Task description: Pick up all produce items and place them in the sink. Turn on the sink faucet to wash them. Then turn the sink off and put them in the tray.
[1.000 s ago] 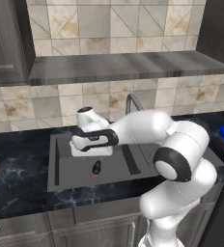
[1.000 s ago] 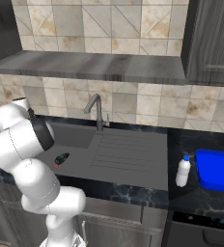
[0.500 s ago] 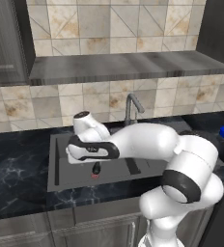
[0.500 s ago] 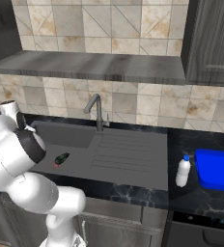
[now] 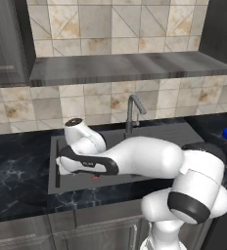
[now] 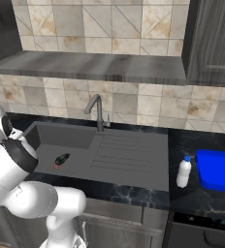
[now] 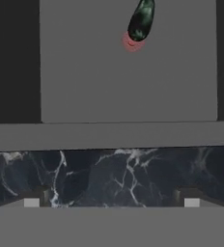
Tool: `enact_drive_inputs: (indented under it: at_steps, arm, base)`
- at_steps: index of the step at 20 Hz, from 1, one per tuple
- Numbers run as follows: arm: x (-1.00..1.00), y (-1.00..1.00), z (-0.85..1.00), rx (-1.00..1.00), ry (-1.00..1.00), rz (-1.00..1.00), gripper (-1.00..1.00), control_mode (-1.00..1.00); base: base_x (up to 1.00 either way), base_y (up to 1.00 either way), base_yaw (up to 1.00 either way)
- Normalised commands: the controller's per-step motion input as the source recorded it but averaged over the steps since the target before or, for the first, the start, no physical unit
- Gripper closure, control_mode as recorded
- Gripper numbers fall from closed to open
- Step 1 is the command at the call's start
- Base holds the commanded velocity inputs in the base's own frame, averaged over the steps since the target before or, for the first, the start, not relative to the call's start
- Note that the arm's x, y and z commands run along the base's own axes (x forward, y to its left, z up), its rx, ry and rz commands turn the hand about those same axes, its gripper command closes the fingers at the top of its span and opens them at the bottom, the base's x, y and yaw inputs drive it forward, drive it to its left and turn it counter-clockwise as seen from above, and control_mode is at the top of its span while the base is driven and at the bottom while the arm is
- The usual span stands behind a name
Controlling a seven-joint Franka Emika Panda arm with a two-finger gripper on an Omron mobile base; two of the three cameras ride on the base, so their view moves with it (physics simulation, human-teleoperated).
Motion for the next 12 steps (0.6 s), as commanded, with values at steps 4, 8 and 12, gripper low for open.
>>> enact_drive_inputs:
  at_steps: [4, 8, 12]
  arm:
    - [-0.2, 0.46, 0.0, 0.0, 0.0, 0.21, -1.0, -1.0]
    - [-0.27, 0.37, 0.0, 0.0, 0.0, 0.2, -1.0, -1.0]
    - [-0.26, 0.52, 0.0, 0.0, 0.0, 0.19, -1.0, -1.0]
  base:
    - [0.0, 0.0, 0.0]
    - [0.0, 0.0, 0.0]
    - [0.0, 0.0, 0.0]
